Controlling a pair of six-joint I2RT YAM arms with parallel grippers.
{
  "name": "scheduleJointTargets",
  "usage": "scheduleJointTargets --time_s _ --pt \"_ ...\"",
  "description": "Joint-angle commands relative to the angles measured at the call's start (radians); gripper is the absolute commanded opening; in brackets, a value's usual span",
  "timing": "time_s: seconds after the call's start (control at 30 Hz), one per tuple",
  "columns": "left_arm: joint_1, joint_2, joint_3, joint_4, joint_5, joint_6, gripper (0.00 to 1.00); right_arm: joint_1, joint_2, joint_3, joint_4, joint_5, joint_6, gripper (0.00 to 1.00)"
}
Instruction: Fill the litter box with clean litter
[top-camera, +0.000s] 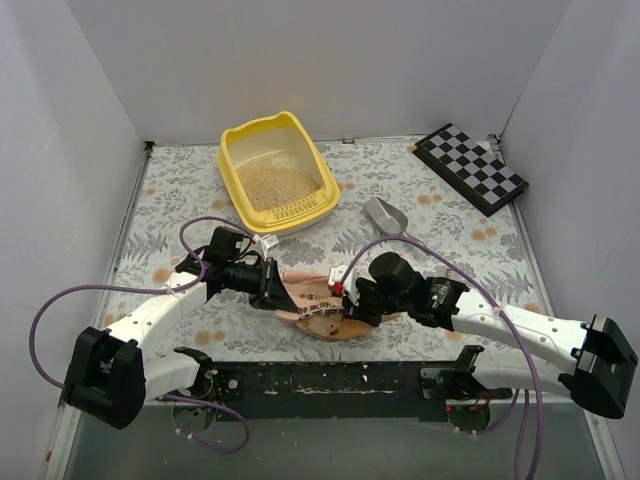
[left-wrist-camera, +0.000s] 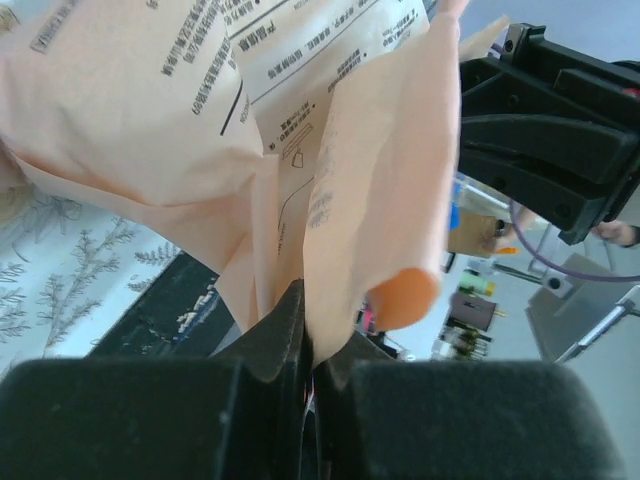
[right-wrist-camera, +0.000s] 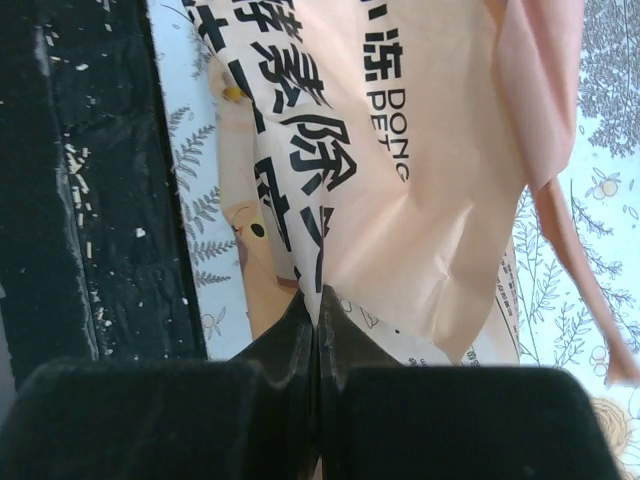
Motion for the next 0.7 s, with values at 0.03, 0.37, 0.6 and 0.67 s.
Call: scheduleJointTargets --time_s 0.03,0.37,0.6,0.67 --pt "0.016 -0.013 0.142 -0.105 -0.176 0.108 0.13 0.004 0.049 0.033 -0.085 0.05 0.031 0.01" --pt "0.016 -0.185 0.4 -0.024 -0.305 0.263 0.26 -0.171 0.086 0.174 -0.234 -0.141 0.034 0.01" --pt "-0.144 -0.18 0.299 0.175 -0.192 0.319 0.34 -0.237 0.207 0.318 -0.365 -0.299 -0.06 0.01" --pt "-0.293 -0.148 0.291 0.177 -0.339 0.402 0.4 -0.24 0.215 0.32 -0.366 -0.313 -0.062 0.01"
